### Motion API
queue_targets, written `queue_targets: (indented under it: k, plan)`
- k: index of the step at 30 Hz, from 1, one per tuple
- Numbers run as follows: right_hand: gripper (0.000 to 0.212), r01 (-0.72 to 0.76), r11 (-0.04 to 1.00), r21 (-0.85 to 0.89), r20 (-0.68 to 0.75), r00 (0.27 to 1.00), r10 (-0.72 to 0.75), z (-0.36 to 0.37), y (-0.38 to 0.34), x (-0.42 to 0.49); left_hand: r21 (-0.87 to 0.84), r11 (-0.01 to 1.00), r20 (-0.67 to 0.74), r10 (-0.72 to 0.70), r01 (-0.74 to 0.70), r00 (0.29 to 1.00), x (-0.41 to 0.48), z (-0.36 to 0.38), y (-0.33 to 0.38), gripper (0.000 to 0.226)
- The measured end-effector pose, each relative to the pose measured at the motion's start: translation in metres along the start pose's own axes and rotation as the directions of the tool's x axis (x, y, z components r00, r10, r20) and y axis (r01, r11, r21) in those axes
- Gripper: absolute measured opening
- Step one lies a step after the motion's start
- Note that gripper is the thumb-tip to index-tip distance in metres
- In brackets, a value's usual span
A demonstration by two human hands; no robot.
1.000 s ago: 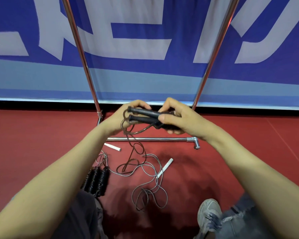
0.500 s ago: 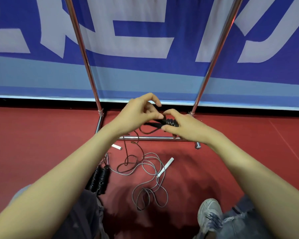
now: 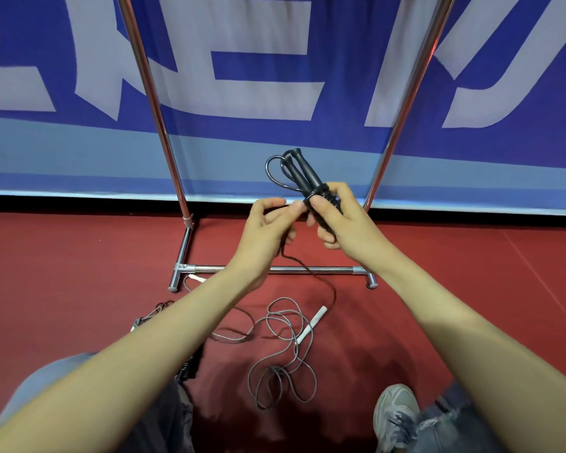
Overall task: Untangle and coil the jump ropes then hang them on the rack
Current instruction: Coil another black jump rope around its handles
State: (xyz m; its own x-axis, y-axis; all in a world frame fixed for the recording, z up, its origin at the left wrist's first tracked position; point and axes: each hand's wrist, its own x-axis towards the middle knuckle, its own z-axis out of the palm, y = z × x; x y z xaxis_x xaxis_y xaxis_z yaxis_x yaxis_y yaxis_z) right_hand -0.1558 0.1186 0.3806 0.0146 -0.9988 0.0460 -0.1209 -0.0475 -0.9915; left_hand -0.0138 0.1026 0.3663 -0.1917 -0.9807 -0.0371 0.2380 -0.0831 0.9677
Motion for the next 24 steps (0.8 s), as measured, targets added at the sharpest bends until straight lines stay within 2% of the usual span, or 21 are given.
queue_targets:
  k: [4, 9, 12, 15, 21, 23, 24]
  plan:
    - [0.008, 0.019, 0.998, 0.059, 0.022, 1.000, -0.021, 0.004, 0.000, -0.002, -0.178, 0.979, 0.024, -0.092, 0.095, 0.995, 0.005, -0.004, 0.005, 0.037]
    - [0.013, -0.011, 1.000, -0.022, -0.096, 0.995, 0.009, 0.009, 0.003, -0.001, -0.159, 0.959, 0.132, -0.214, 0.234, 0.968, 0.005, -0.005, 0.000, 0.042]
    - [0.025, -0.020, 0.998, -0.064, -0.214, 0.977, 0.005, 0.011, 0.005, -0.003, -0.076, 0.975, 0.135, -0.197, 0.208, 0.971, 0.001, -0.004, -0.003, 0.041]
    - [0.030, -0.044, 0.993, -0.114, -0.255, 0.967, 0.013, 0.012, 0.005, -0.002, -0.039, 0.985, 0.133, -0.162, 0.168, 0.978, 0.001, -0.004, -0.005, 0.043]
    - [0.027, -0.109, 0.979, -0.170, -0.186, 0.980, 0.077, 0.011, 0.007, 0.002, -0.039, 0.984, 0.096, -0.168, 0.172, 0.981, 0.005, -0.009, -0.007, 0.049]
    - [0.023, -0.072, 0.983, -0.169, -0.174, 0.984, 0.042, 0.008, 0.006, 0.002, 0.028, 0.990, 0.096, -0.137, 0.135, 0.986, 0.008, -0.012, -0.006, 0.053]
    - [0.018, -0.041, 0.987, -0.157, -0.168, 0.986, 0.014, 0.006, 0.004, 0.001, 0.114, 0.989, 0.109, -0.112, 0.099, 0.988, 0.010, -0.015, -0.006, 0.053]
